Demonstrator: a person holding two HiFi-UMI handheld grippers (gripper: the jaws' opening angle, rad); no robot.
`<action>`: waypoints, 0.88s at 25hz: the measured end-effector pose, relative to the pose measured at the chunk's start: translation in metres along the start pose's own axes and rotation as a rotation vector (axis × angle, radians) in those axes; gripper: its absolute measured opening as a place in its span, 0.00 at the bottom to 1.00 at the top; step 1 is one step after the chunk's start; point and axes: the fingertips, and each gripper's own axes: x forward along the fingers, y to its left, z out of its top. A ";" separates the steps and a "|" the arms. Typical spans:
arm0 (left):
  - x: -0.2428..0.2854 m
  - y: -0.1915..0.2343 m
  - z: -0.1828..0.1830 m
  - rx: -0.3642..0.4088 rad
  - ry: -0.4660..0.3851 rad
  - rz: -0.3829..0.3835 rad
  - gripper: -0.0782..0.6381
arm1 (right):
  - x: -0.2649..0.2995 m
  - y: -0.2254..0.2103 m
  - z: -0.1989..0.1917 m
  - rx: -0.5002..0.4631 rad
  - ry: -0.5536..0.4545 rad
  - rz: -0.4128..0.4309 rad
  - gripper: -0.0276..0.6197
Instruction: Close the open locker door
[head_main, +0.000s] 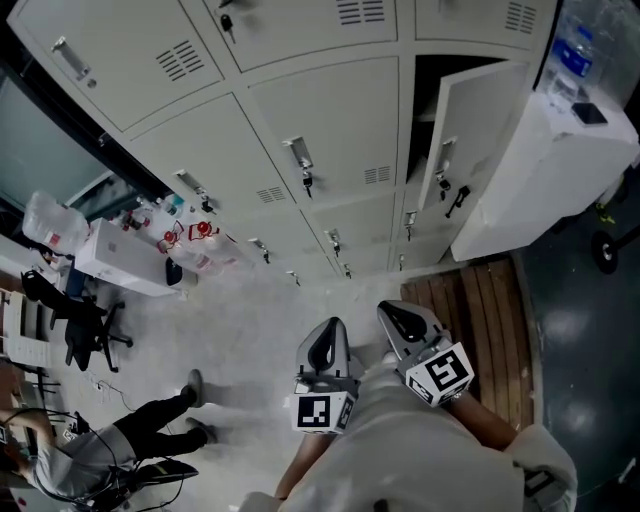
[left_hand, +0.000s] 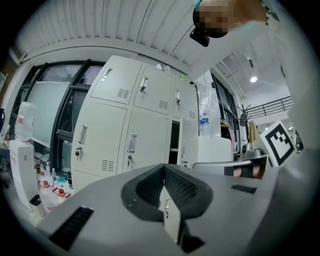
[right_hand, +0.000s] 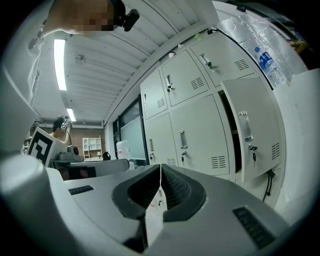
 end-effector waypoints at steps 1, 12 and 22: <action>-0.001 -0.001 0.000 0.000 -0.002 0.000 0.12 | 0.000 0.002 0.000 -0.004 0.005 0.003 0.09; -0.010 -0.006 -0.002 0.004 0.003 -0.003 0.12 | 0.000 0.012 -0.006 -0.005 0.010 0.025 0.09; -0.012 -0.006 -0.003 0.005 0.009 0.008 0.12 | 0.001 0.019 -0.010 -0.004 0.022 0.047 0.09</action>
